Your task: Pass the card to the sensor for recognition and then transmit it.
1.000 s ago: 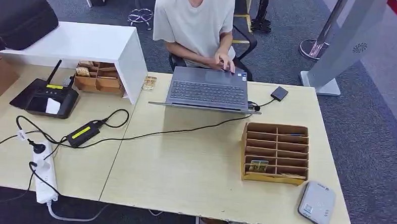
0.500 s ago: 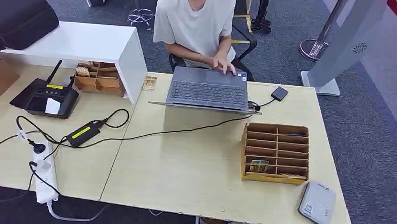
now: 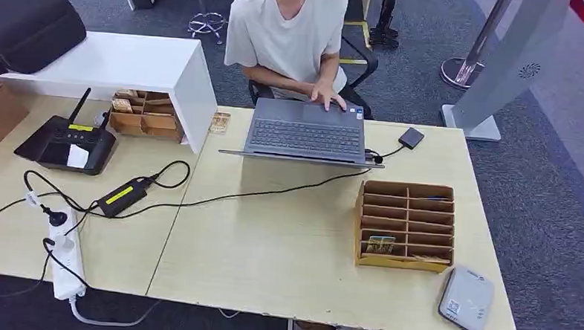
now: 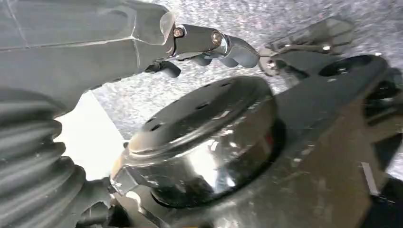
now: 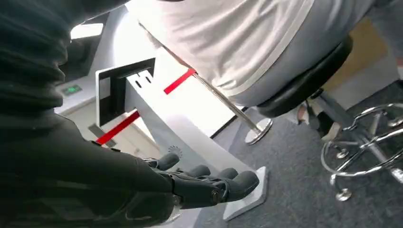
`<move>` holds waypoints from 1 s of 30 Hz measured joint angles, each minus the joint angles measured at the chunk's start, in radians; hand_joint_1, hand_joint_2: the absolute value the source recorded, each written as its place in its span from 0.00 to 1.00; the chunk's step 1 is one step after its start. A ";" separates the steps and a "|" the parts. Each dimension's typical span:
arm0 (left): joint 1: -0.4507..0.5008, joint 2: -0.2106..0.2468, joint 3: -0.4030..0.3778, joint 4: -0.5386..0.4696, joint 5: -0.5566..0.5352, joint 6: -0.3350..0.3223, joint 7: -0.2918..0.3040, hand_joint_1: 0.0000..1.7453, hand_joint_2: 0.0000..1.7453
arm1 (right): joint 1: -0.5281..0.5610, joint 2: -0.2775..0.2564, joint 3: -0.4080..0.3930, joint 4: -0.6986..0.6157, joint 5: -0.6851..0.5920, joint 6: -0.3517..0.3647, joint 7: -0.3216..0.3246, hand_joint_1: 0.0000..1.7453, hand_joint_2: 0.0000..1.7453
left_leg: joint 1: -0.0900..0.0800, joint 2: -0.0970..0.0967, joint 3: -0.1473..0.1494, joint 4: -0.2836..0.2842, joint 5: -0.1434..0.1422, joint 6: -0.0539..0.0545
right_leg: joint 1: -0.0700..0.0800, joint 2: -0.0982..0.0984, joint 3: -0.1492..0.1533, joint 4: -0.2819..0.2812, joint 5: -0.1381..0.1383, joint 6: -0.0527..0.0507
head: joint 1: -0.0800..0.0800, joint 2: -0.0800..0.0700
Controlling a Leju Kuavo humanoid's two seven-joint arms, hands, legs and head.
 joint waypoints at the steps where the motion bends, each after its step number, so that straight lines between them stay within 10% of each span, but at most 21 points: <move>1: 0.000 0.000 -0.002 0.000 0.000 0.002 0.007 0.00 1.00 | 0.000 0.008 0.000 0.000 0.003 -0.001 -0.002 0.00 1.00 | 0.000 0.000 0.000 0.000 0.000 0.000 | 0.000 0.000 0.000 0.000 0.000 0.000 | 0.000 0.000; 8: -0.005 0.003 -0.002 0.000 -0.010 0.021 0.027 0.00 1.00 | -0.009 0.085 -0.045 0.019 0.069 -0.129 -0.074 0.00 1.00 | 0.000 0.000 0.000 -0.001 0.000 -0.001 | 0.000 -0.001 0.001 0.000 -0.001 -0.001 | -0.001 0.000; 30: -0.015 0.008 -0.002 0.000 -0.087 0.006 0.025 0.00 1.00 | 0.020 0.085 -0.155 0.015 0.023 -0.142 -0.113 0.00 1.00 | 0.001 0.000 0.000 -0.001 0.000 -0.002 | 0.000 0.000 0.001 0.001 -0.001 -0.001 | 0.000 0.000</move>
